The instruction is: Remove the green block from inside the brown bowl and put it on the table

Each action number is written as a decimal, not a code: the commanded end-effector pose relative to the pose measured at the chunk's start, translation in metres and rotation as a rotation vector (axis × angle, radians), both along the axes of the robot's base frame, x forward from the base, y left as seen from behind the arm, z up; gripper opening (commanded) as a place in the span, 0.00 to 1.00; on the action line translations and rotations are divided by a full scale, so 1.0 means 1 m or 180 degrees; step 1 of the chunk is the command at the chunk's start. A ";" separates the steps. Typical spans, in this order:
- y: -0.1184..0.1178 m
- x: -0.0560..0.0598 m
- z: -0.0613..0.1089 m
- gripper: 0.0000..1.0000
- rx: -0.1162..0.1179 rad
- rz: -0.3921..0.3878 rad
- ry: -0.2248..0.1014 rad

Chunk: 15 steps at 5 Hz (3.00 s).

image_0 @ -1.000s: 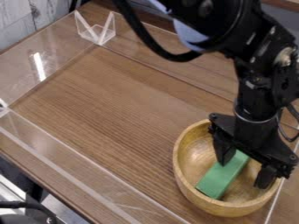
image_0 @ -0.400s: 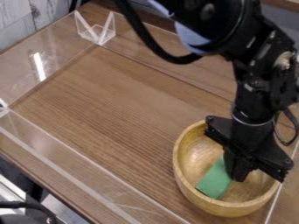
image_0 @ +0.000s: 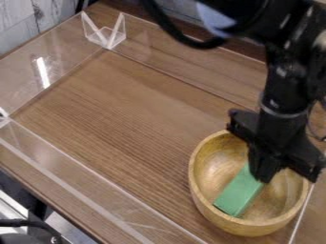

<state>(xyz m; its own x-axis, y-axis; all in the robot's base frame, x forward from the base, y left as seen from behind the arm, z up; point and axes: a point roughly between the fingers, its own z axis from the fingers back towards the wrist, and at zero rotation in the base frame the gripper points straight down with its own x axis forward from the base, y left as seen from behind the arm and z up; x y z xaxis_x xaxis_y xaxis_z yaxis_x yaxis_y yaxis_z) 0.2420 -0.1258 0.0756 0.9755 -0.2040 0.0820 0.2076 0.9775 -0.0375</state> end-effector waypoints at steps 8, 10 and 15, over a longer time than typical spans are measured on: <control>0.009 0.004 0.009 1.00 0.0008 0.0175 -0.0295; 0.002 0.002 -0.017 1.00 0.0018 0.0180 -0.0283; 0.006 0.001 -0.018 0.00 0.0065 0.0163 -0.0221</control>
<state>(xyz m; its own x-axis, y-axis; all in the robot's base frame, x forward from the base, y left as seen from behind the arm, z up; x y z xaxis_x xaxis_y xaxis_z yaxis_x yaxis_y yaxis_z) 0.2317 -0.1158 0.0393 0.9842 -0.1608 0.0744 0.1600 0.9870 0.0168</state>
